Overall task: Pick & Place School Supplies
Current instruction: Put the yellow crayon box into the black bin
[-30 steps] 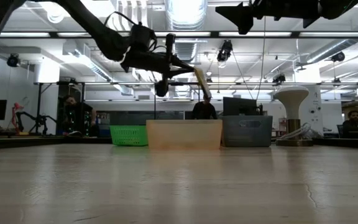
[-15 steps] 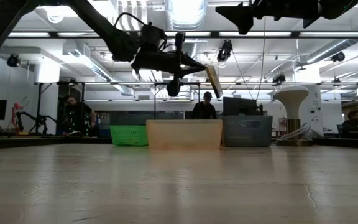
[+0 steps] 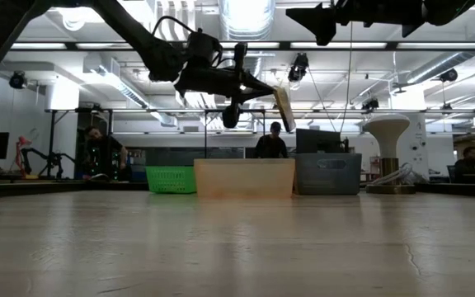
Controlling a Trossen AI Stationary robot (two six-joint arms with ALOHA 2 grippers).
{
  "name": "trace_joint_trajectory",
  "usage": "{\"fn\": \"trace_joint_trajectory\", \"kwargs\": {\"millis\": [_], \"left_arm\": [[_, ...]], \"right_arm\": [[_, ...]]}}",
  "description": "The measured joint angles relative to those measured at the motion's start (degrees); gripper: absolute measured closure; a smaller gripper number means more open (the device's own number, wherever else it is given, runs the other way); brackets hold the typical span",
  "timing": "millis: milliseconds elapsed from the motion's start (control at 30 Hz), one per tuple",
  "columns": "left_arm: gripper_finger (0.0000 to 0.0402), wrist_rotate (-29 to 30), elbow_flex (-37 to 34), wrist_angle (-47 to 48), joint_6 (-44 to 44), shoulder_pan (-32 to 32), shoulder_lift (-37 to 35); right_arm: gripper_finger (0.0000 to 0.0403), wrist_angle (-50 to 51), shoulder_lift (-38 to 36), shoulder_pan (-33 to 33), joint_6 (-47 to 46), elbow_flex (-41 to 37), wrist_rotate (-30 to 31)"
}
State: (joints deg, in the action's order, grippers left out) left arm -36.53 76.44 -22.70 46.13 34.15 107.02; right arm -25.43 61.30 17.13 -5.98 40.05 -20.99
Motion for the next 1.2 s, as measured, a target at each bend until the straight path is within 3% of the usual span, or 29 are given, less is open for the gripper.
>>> {"fn": "trace_joint_trajectory", "kwargs": {"millis": [267,467,700,1200], "left_arm": [[0.0396,-2.0,-0.7,0.7,-0.4,0.0,-2.0],[0.0381,-3.5,-0.9,3.5,-3.0,-0.2,-4.3],[0.0388,-2.1,-1.2,3.3,-6.9,-1.3,-6.9],[0.0397,-1.0,-1.7,4.0,-6.9,-1.2,-6.9]], "right_arm": [[0.0053,0.0,0.0,0.0,0.0,0.0,0.0],[0.0053,0.0,0.0,0.0,0.0,0.0,0.0],[0.0053,0.1,0.0,0.0,0.0,0.0,0.0],[0.0053,0.1,0.0,0.0,0.0,0.0,0.0]]}}
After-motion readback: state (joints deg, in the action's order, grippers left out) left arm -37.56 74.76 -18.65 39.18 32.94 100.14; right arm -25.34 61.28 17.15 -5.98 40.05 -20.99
